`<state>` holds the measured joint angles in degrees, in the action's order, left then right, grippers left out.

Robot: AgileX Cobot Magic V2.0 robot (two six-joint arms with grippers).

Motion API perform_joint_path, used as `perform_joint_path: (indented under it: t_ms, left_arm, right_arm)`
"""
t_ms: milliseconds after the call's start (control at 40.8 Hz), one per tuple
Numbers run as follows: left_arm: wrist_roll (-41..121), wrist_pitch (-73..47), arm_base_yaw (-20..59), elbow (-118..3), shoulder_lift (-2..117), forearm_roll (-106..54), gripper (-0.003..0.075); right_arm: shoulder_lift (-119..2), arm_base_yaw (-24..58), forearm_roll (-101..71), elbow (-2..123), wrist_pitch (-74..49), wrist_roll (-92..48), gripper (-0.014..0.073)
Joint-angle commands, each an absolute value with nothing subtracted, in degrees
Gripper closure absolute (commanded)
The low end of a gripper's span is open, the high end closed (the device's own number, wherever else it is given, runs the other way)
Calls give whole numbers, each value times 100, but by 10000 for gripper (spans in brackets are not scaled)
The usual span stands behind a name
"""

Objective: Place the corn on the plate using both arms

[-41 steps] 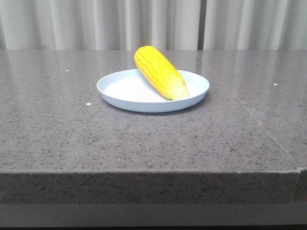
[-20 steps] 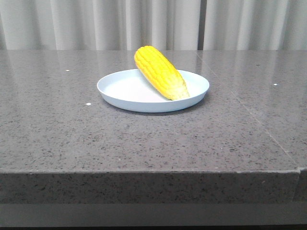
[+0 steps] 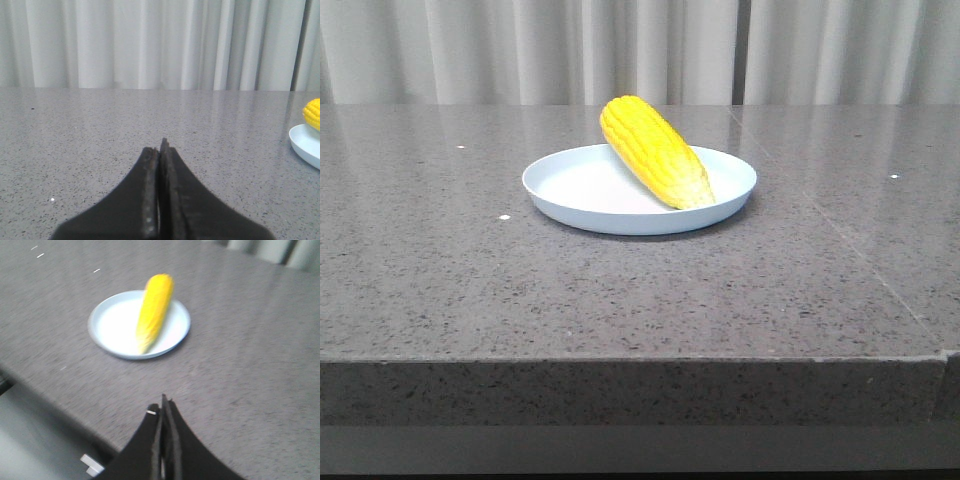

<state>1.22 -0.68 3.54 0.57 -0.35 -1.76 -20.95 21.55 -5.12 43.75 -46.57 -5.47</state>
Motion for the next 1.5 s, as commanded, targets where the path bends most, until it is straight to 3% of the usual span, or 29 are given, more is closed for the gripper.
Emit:
perform_joint_path:
  t_ms: [0, 221, 515, 1471]
  left_arm:
    - [64, 402, 343, 179, -130, -228, 741]
    - [64, 402, 343, 179, -130, -228, 741]
    - [64, 402, 343, 179, -120, -228, 741]
    - [64, 402, 343, 179, -120, -228, 741]
  right_arm:
    - [-1729, 1481, -516, 3725, -3198, -608, 680]
    - [-423, 299, -518, 1451, -610, -608, 680]
    - [157, -123, -522, -31, 813, -608, 680]
    - [161, -44, -151, -26, 702, 251, 680]
